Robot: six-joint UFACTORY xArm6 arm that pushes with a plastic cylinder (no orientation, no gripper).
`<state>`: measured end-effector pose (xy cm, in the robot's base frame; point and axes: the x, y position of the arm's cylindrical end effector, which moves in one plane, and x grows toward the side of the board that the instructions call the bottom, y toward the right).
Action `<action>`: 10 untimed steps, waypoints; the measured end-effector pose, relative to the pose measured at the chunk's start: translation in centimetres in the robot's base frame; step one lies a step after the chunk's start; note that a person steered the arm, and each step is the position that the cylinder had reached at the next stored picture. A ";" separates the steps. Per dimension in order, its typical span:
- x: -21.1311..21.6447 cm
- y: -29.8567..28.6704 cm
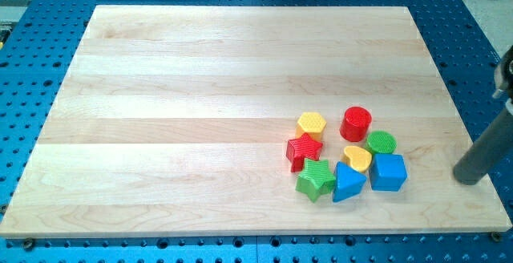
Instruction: Slide the yellow heart and blue cube slightly to the left
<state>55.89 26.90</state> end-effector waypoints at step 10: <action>-9.3 -2.7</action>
<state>46.62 24.17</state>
